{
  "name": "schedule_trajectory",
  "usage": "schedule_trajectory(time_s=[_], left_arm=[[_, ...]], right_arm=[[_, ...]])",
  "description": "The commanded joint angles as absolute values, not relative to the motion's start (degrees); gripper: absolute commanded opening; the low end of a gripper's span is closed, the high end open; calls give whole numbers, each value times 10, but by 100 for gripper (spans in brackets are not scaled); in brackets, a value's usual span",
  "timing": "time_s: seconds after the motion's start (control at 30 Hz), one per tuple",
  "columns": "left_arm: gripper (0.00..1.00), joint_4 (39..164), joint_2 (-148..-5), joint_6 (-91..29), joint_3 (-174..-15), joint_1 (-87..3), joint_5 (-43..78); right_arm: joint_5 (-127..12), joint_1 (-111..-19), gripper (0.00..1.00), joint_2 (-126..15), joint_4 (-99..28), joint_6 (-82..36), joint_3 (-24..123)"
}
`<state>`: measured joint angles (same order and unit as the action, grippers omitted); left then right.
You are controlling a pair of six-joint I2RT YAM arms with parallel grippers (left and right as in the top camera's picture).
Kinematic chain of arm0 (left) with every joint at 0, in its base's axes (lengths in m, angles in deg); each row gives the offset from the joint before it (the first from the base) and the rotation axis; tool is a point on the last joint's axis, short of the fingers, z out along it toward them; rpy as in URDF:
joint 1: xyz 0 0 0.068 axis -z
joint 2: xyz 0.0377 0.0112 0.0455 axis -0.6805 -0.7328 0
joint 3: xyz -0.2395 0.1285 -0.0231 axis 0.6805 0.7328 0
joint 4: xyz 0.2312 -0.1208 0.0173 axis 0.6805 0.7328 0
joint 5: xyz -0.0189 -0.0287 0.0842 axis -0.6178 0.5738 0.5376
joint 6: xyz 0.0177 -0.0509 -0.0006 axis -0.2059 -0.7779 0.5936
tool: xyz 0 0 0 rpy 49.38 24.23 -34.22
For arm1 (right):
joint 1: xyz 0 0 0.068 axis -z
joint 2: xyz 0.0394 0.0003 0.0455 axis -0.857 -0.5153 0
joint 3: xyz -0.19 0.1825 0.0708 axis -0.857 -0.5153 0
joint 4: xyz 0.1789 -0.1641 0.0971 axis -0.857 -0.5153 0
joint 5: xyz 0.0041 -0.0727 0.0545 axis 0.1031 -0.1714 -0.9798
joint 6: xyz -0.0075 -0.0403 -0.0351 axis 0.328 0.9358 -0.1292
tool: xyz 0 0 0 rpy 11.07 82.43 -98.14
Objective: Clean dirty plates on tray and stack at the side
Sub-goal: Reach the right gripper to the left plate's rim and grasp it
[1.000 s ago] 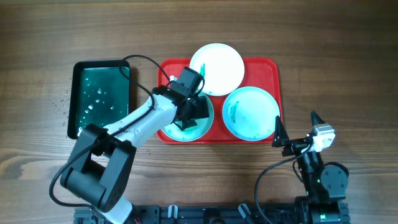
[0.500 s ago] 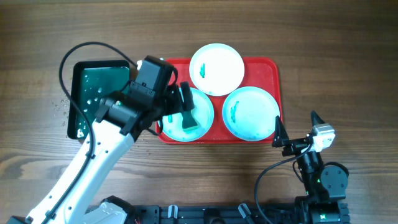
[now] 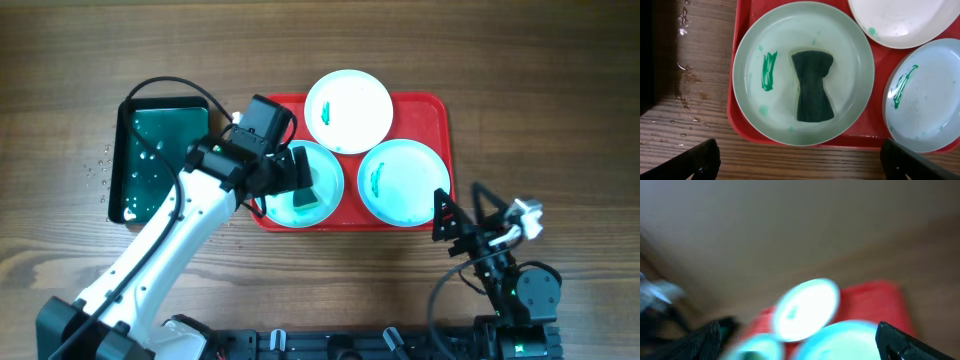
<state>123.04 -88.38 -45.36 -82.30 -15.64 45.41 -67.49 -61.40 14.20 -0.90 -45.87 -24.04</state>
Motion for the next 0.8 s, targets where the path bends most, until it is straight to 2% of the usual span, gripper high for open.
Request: schedule_trajectory(time_s=[0.0,0.1,0.13,0.23,0.27,0.33,0.4,0.43,0.5,0.6,0.67,0.77], left_arm=[[100,1229,-896,-447,-816,-157,462],[100,1232,-896,-447,-815,-157,462],[100,1232,-896,-447,-815,-157,462],[100,1236,-896,-447,-815,-157,462],[100,1238,-896,-447,-815,-157,462],[100,1237,-896,-447,-815,-157,462],[100,1236,-896,-447,-815,-157,462],[100,1236,-896,-447,-815,-157,462],[100,1236,-896,-447,-815,-157,462],[100,1231,-896,-447,-815,-157,462],[100,1224,-896,-447,-815,-157,462],[100,1222,-896,-447,-815,-157,462]], right_arm=[[-776,-611,100,141,-7,-897,-241],[-814,-611,100,141,-3,-1172,-241],[-837,-611,100,141,26,-1186,-241],[-840,-611,100,141,245,-1055,-238],[-847,-611,99,141,278,-1043,-223],[-855,-611,99,138,250,-1025,-185],[-872,-611,99,114,113,-882,-86],[-870,-611,99,73,-44,-745,13],[-841,-611,99,-15,-252,-568,152],[-815,-611,100,-180,-483,-375,337],[-793,-611,100,-302,-607,-314,441],[-790,-612,99,-422,-652,-331,504]])
